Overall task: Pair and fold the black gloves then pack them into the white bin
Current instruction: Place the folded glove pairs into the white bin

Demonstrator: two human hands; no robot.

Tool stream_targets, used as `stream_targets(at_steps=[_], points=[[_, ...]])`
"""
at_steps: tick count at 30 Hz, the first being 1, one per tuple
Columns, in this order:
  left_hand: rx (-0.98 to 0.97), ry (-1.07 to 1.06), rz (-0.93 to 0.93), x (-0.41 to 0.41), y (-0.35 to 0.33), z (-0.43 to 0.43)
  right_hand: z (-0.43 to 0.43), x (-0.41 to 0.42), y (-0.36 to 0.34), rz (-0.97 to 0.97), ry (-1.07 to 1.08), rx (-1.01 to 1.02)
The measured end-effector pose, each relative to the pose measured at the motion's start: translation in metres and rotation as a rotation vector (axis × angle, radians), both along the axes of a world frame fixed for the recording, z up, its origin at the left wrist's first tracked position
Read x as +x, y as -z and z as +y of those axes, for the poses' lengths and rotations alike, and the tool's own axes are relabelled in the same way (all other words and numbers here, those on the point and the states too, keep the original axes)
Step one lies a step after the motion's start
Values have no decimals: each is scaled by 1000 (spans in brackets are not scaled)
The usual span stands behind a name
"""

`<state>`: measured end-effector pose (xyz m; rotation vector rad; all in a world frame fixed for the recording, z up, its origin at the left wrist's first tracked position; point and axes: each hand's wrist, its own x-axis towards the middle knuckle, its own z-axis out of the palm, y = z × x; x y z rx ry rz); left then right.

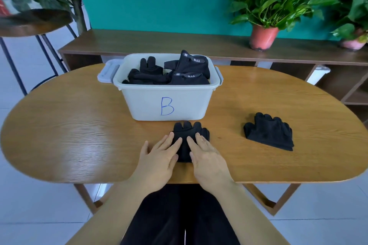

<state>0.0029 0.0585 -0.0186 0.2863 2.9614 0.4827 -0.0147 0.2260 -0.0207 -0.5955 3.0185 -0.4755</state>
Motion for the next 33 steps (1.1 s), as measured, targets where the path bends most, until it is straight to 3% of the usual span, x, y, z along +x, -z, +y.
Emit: stream_targets(at_steps=[3, 6, 8, 11, 18, 27, 33], points=[[202, -66, 60, -6, -1, -19, -7, 5, -8, -9, -4, -128], [358, -226, 182, -17, -2, -39, -4, 1, -20, 112, 167, -315], [381, -310, 109, -25, -3, -43, -4, -8, -27, 136, 263, -284], [354, -328, 54, -35, -7, -32, -9, -24, -31, 8, 332, -160], [351, -328, -23, -50, -5, -17, -15, -44, -32, -198, 304, -83], [395, -391, -136, -58, -10, -15, -22, -55, -31, -295, 309, -240], [387, -370, -125, -55, -11, -12, -19, -49, -28, -257, 299, -286]])
